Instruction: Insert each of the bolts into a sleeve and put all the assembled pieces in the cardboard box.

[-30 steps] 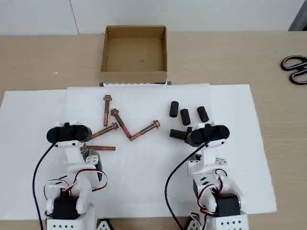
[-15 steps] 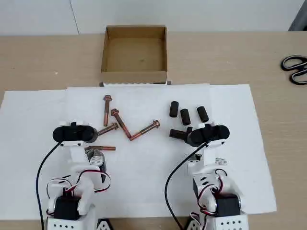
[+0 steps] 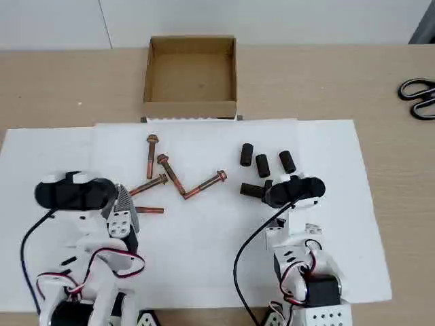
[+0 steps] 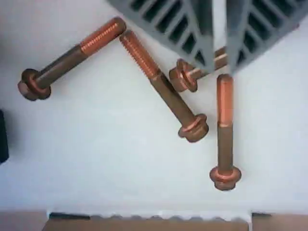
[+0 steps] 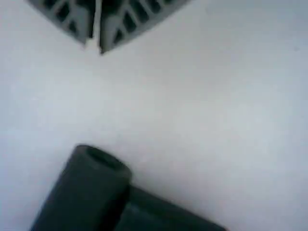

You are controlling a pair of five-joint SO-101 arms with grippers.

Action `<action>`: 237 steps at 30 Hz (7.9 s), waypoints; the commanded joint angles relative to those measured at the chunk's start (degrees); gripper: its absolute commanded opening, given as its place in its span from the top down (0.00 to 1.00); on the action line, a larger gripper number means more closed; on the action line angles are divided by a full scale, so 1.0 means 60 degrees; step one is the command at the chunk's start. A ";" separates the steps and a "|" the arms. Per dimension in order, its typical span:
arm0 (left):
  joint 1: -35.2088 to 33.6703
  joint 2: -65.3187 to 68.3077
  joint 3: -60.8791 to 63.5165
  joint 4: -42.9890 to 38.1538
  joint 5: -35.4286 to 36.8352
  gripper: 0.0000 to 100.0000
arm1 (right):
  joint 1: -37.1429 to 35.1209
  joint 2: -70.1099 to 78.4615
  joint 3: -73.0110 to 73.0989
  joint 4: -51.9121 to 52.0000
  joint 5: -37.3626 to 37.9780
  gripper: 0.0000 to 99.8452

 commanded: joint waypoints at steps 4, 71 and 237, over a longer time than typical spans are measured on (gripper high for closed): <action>-0.0190 0.3399 -0.3114 0.0718 -0.0029 0.99 | 0.0037 -0.0066 -0.0059 -0.0183 -0.0059 1.00; -0.1714 1.1473 -0.6615 0.2125 -0.3590 0.91 | 0.0711 1.8073 -1.7582 0.4549 0.3502 0.87; 0.2740 1.6088 -1.2725 0.2388 0.2418 1.00 | -0.0623 0.8447 -0.9788 0.0857 -0.0352 1.00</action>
